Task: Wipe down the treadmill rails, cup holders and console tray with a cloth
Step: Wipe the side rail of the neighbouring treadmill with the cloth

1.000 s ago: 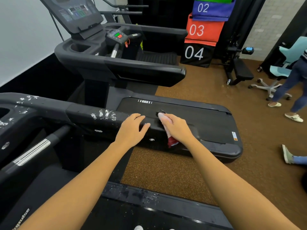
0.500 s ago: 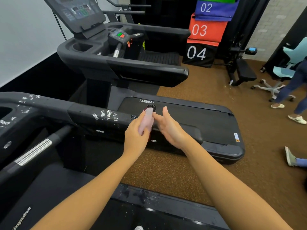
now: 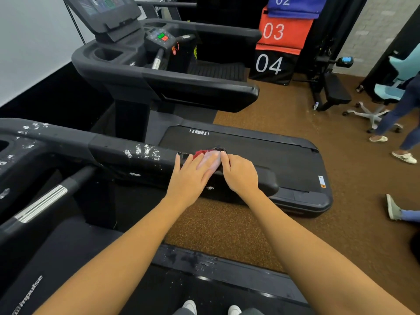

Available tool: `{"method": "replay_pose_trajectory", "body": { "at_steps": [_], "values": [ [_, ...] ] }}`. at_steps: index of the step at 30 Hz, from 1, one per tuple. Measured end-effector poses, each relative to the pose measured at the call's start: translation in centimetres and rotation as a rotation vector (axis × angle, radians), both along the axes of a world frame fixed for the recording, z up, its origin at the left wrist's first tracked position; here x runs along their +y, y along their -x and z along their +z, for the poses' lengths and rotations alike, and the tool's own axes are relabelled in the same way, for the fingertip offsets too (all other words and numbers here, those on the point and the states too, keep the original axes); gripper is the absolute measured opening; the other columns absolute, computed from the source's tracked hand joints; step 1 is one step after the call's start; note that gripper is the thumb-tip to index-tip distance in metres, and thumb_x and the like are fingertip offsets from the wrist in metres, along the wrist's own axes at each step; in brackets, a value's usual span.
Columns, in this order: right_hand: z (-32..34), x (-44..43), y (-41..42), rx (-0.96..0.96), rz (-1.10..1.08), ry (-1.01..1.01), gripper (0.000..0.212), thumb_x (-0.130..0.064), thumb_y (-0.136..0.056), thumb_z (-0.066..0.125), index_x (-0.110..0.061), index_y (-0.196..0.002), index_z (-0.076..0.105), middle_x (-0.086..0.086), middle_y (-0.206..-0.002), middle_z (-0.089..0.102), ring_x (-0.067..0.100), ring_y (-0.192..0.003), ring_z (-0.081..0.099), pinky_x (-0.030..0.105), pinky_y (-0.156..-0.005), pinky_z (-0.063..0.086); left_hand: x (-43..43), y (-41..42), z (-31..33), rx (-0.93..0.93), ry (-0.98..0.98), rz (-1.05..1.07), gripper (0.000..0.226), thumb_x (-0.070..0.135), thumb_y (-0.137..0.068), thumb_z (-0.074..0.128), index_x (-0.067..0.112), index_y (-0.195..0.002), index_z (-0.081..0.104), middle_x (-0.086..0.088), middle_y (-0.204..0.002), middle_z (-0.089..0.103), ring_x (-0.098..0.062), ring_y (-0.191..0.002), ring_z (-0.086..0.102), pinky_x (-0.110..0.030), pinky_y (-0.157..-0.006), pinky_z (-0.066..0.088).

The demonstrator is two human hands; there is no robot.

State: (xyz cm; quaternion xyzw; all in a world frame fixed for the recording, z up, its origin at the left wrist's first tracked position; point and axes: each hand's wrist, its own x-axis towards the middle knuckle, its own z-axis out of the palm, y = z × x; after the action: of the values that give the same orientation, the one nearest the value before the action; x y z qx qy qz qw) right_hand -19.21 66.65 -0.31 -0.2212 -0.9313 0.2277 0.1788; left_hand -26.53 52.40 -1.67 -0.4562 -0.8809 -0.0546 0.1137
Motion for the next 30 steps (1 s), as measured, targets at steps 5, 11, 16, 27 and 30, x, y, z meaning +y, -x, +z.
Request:
{"method": "replay_pose_trajectory", "body": {
  "at_steps": [5,11,16,27,30],
  "values": [
    [-1.3,0.6,0.3,-0.003,0.002,-0.095,0.045,-0.038,-0.099,0.026,-0.017,-0.067,0.05,-0.003,-0.063,0.053,0.018,-0.059,0.047,0.036,-0.065,0.043,-1.8,3.8,1.3,0.007,0.037,0.204,0.046,0.024,-0.097,0.034,0.018,-0.142,0.034,-0.009,-0.123,0.057,-0.033,-0.12,0.047,-0.061,-0.106,0.018],
    [-2.2,0.7,0.7,-0.052,0.001,-0.151,0.061,-0.049,-0.095,0.015,-0.013,-0.087,0.064,0.002,-0.081,0.067,0.02,-0.076,0.059,0.038,-0.082,0.044,-0.2,2.9,0.7,-0.088,-0.01,0.144,0.042,0.027,-0.096,0.03,0.01,-0.133,0.041,-0.02,-0.142,0.037,-0.038,-0.132,0.03,-0.053,-0.109,0.019],
    [-2.2,0.6,0.7,-0.087,0.004,-0.208,0.059,-0.051,-0.095,0.012,-0.019,-0.078,0.059,-0.003,-0.076,0.064,0.018,-0.072,0.058,0.034,-0.076,0.042,0.2,2.3,0.2,-0.048,0.005,0.075,0.056,0.051,-0.092,0.018,0.027,-0.135,0.046,-0.017,-0.13,0.05,-0.036,-0.12,0.044,-0.051,-0.103,0.029],
    [-1.8,0.7,0.5,-0.066,0.04,-0.17,0.062,-0.049,-0.096,0.016,-0.014,-0.105,0.066,0.003,-0.099,0.07,0.021,-0.094,0.062,0.038,-0.095,0.04,0.7,2.2,-0.3,-0.131,-0.125,0.149,0.062,0.064,-0.087,0.025,0.024,-0.128,0.049,0.0,-0.132,0.05,-0.032,-0.123,0.038,-0.048,-0.103,0.026],
    [-1.6,0.7,0.3,-0.059,0.061,-0.174,0.047,-0.037,-0.101,0.027,-0.012,-0.099,0.066,0.004,-0.094,0.07,0.023,-0.092,0.062,0.04,-0.096,0.038,0.0,0.4,-1.3,-0.101,-0.265,0.029,0.044,0.042,-0.092,0.034,0.021,-0.128,0.049,-0.002,-0.131,0.049,-0.029,-0.122,0.04,-0.043,-0.102,0.029]
  ]
}}
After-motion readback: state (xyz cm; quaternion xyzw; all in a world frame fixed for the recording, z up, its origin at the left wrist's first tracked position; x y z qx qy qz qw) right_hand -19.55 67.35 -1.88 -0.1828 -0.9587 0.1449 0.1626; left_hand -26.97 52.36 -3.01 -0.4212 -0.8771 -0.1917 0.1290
